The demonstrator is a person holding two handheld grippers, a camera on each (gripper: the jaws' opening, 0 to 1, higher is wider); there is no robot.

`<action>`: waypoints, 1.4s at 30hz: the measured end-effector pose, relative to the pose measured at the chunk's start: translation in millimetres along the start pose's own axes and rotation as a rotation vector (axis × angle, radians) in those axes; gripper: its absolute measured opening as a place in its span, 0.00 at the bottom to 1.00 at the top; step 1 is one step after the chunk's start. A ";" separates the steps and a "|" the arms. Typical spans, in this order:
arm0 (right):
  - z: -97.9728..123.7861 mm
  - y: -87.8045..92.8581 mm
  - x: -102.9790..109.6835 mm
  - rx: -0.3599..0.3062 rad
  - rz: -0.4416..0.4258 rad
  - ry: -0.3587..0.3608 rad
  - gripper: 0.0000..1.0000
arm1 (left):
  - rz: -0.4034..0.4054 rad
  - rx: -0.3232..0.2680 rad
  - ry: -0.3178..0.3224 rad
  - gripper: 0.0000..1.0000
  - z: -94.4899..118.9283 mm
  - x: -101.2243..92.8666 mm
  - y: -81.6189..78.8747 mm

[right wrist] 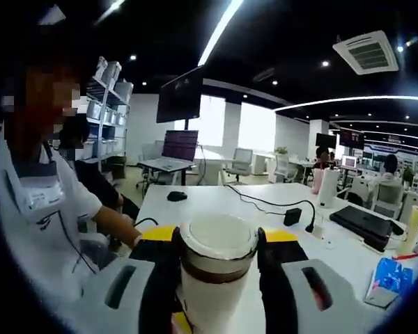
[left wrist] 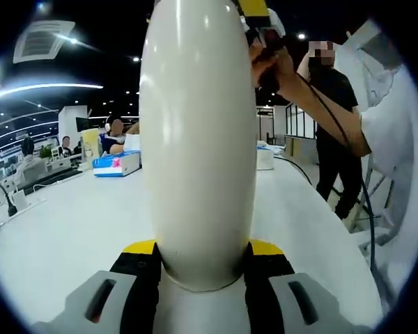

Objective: Grasp the water cup twist off the cup lid place the cup lid on the table

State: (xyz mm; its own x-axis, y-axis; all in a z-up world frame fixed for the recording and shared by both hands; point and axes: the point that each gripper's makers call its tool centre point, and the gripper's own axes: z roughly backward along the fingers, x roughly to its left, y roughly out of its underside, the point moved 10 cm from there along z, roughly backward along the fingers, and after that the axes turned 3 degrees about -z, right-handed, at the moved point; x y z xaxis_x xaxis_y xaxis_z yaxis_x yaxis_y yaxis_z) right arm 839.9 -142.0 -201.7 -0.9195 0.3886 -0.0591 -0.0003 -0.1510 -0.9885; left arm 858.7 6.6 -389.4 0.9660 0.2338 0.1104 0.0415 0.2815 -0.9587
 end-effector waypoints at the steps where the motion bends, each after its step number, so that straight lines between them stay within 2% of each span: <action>1: 0.1 -0.2 -0.4 0.002 0.003 0.003 0.47 | 0.000 0.000 0.000 0.49 0.0 0.0 0.0; 11: -1.5 -1.0 2.7 0.015 0.033 0.036 0.48 | 0.002 -0.001 -0.003 0.49 -0.4 -0.6 -0.2; 18: -2.3 -2.2 4.4 0.024 0.001 0.062 0.48 | 0.002 -0.001 -0.003 0.49 -0.3 -0.8 -0.3; 21: -0.9 -1.3 4.8 0.005 -0.018 0.058 0.47 | 0.001 -0.001 -0.003 0.49 -0.3 -0.9 -0.4; 24: 1.1 -0.8 4.0 -0.032 -0.083 0.050 0.47 | -0.003 -0.002 0.000 0.49 -0.4 -1.1 -0.7; 29: 2.2 0.8 4.1 -0.056 -0.100 0.047 0.46 | -0.004 -0.002 0.003 0.49 -0.8 -1.5 -0.8; 42: 2.4 -1.7 7.9 -0.058 -0.093 0.061 0.46 | -0.004 -0.002 0.005 0.48 -1.2 -2.1 -0.8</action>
State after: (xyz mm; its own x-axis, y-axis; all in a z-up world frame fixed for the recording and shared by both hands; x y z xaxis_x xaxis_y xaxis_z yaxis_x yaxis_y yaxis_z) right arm 831.8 -140.8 -200.1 -0.8909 0.4534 0.0261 -0.0598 -0.0601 -0.9964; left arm 857.0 4.7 -389.1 0.9672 0.2277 0.1127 0.0456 0.2808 -0.9587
